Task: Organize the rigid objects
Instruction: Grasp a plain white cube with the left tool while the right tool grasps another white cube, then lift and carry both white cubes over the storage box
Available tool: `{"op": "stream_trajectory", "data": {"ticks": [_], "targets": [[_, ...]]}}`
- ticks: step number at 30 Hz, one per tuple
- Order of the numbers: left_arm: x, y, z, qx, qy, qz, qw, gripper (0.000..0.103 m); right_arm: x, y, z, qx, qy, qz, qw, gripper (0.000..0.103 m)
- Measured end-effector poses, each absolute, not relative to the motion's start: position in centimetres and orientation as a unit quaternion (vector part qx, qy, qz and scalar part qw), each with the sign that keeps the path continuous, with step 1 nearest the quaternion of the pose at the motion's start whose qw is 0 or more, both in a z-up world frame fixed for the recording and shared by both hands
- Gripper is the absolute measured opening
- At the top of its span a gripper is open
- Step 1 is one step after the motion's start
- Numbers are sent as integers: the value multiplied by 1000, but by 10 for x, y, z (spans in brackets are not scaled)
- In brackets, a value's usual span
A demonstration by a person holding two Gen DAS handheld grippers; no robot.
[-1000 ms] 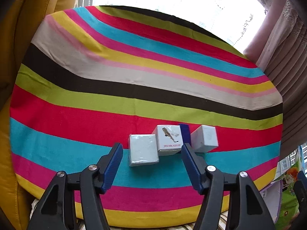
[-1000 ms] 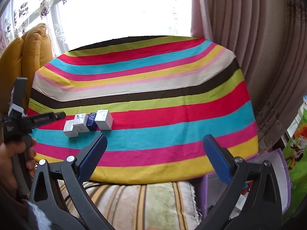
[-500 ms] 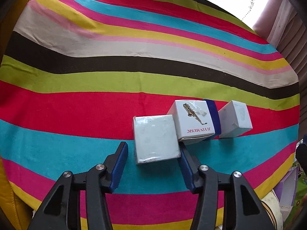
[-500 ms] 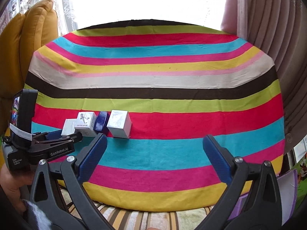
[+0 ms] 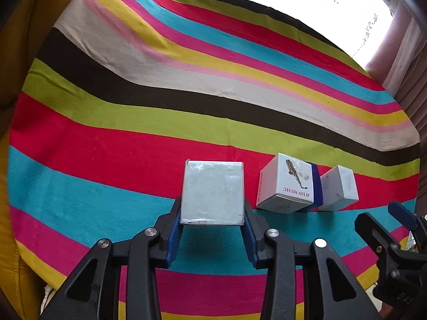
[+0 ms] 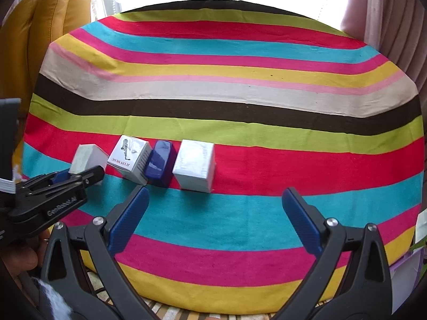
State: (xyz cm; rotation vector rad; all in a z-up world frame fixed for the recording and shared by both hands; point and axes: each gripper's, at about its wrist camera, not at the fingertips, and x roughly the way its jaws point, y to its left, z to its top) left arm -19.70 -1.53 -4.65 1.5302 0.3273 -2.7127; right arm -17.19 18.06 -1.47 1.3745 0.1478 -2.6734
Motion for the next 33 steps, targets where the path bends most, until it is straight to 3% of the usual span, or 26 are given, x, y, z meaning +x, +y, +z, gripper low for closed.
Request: {"op": "stream_trajectory", "data": {"ticks": [8,10,12,14,22,26,33], "targets": [[-191,-21,-39,469,106,-877,14,41,-198,170,-36,474,50,-878,53,87],[-192,-21,-43,478,100,-873,16,41,-203,171,-42,483,43,-873,53,78],[-190,-19,-44,487,88,-869,16,41,-207,173,-47,492,40,-868,55,56],[-189,-15,-45,493,74,-867,20,41,-206,176,-50,498,45,-865,49,42],[-189,-14,-53,510,78,-857,15,42,-183,196,-48,502,24,-862,57,42],[-190,-18,-55,508,92,-856,15,52,-175,202,-41,496,19,-867,51,42],[-193,-17,-55,503,90,-859,23,57,-176,200,-45,504,29,-862,51,42]]}}
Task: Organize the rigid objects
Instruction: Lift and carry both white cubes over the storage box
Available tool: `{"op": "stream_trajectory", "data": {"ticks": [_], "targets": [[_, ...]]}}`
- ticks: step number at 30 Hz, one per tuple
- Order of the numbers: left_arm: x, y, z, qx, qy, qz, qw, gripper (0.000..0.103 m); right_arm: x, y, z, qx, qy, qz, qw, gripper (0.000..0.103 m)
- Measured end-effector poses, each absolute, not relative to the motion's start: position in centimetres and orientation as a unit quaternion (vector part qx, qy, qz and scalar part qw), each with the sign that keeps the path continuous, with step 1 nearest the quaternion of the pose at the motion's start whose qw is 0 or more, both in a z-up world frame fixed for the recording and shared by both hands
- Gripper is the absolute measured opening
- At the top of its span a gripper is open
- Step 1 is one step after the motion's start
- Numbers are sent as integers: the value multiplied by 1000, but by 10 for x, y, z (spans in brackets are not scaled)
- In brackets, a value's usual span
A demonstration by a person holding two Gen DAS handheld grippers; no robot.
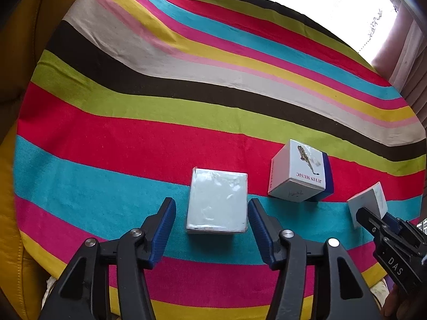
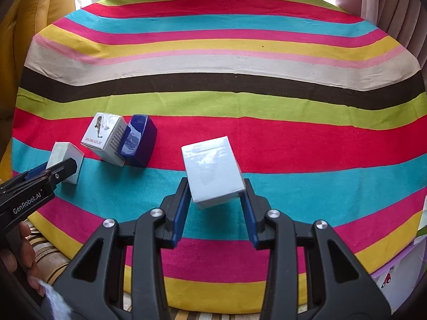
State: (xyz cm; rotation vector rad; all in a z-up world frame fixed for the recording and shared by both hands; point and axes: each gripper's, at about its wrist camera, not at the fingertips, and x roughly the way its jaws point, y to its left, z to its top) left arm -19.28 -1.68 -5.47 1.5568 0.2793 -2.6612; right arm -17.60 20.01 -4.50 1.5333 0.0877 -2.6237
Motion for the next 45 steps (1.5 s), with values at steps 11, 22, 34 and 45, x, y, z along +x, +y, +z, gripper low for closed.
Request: {"op": "stream_trajectory", "data": {"ticks": [11,22,34,45], "targets": [[-188,-15,-46,489,79,-868,31,42,-177,200,-46,496,29,-866,59,42],[-168,0,-20,453,79,-888,3,42,-138,216,-13,463,7,-885,52,42],[-132,58,11,434,40,-897,-73,42,-87,261,13,435,-38,-900,12,42],[-102,116,26,423,-3,-894,-150,42,-41,306,29,416,-83,-905,-28,42]]}}
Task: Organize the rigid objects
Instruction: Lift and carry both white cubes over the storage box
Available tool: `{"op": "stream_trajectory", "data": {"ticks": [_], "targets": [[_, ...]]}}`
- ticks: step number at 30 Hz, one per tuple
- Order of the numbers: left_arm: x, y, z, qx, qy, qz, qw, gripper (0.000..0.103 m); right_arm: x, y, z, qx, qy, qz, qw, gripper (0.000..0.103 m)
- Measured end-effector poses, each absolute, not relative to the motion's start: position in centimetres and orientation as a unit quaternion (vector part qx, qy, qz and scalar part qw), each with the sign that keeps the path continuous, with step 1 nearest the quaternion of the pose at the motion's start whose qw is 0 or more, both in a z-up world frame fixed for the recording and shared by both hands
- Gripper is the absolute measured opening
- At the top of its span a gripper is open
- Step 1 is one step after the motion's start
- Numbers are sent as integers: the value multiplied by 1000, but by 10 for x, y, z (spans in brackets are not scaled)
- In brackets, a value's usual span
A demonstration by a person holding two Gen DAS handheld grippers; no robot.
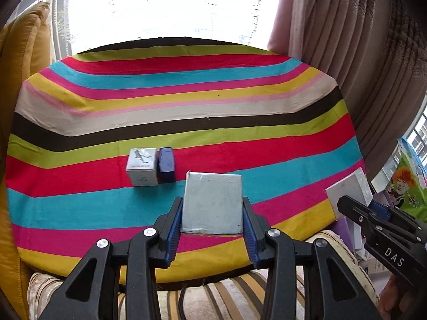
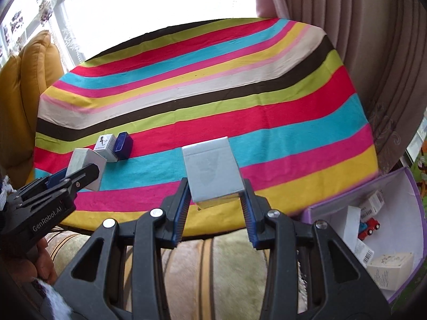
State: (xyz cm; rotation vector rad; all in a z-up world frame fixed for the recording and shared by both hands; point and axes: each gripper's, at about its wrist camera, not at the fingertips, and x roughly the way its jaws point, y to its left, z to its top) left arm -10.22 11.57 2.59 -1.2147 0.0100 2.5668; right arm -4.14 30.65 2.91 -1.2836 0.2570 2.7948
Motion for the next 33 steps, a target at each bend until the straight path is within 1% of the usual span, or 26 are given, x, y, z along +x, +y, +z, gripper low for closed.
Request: {"op": "stream_trajectory", "data": {"ticks": [6,17,20,24,33], "targets": [[-80,154,33,-416,37,889,187,42,-15,329,38,-408,95,907,48,42],[-43,201,46,-417,61,874,240,42,32,371,49,-405,111,905,68,42],[-31,218,50,-413,76,870,258,42,45,388,53,-401,118,905,83,42],[-20,236,54,-421,72,859,283,42,60,408,58,-397,121,904,103,42],[6,280,59,-421,90,836,339,42,90,451,52,-403,137,890,163,42]]}}
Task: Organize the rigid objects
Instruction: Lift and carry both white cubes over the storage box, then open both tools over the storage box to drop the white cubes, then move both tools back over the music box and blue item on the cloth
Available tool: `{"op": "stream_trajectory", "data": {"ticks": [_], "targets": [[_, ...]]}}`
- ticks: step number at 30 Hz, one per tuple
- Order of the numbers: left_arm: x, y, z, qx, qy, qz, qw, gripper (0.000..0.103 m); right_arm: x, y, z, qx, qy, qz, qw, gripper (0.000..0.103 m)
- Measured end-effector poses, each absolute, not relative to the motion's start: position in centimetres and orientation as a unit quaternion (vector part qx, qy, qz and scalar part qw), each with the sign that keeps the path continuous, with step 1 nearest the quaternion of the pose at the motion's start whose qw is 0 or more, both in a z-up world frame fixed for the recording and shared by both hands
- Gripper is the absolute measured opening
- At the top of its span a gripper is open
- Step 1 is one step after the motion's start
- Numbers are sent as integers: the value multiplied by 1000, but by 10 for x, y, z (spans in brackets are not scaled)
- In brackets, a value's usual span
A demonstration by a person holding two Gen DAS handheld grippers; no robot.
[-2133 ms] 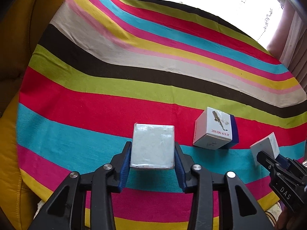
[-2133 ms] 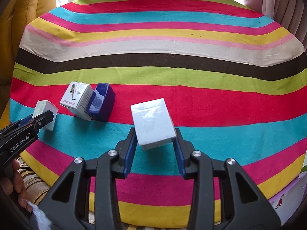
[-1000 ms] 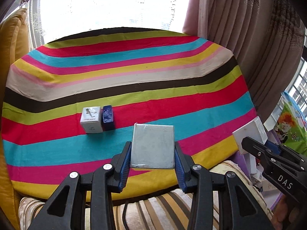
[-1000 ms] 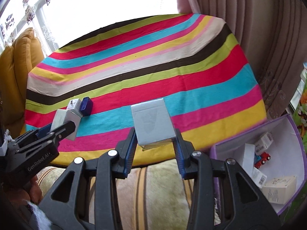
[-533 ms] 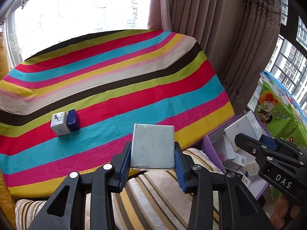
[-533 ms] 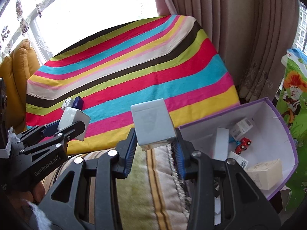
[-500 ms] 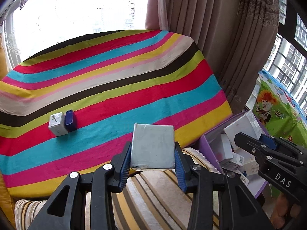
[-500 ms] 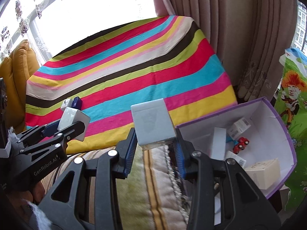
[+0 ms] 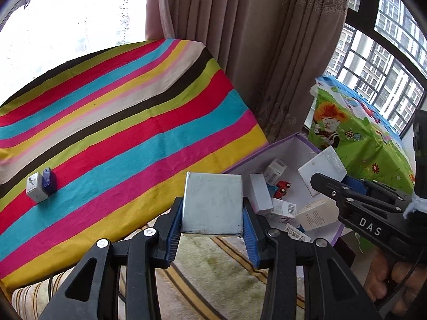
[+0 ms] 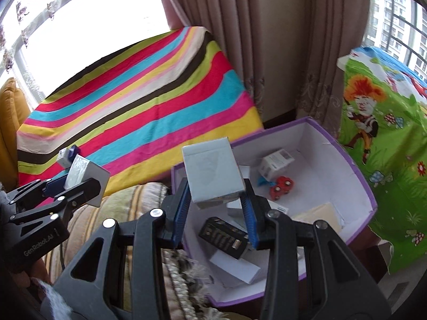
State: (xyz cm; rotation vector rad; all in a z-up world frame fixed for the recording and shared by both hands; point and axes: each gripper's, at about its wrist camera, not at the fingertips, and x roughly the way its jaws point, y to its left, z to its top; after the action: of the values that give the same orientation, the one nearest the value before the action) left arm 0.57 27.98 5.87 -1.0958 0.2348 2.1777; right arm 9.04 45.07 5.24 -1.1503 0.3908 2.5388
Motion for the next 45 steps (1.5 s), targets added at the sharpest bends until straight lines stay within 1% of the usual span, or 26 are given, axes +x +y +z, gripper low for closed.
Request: {"op": "stream_trajectory", "data": {"ticks": [8,9,10,11,12,13,22,32,43,45], "targets": [[20,308,64,-403,94,824,387,43,99,473,59,-388,135,881,234,43],[21,311,65,-400,89,821,397,43,100,475,60,-386,133,881,240,48],[21,314,65,-403,85,816,406,50,100,476,60,-384,131,880,246,56],[20,316,64,-406,81,813,409,58,100,476,61,-383,128,879,254,76],[20,315,64,-405,76,814,409,61,101,476,63,-378,125,880,260,85],[20,315,65,-403,74,815,409,63,103,476,64,-373,122,882,261,86],[9,289,70,-406,56,829,382,63,97,464,65,-379,114,884,247,86],[-18,239,74,-407,60,856,312,64,80,432,69,-387,95,890,224,87],[-54,172,62,-426,46,876,221,64,48,388,56,-419,88,889,163,88],[-58,164,60,-427,51,879,204,66,40,377,55,-422,83,890,151,88]]}}
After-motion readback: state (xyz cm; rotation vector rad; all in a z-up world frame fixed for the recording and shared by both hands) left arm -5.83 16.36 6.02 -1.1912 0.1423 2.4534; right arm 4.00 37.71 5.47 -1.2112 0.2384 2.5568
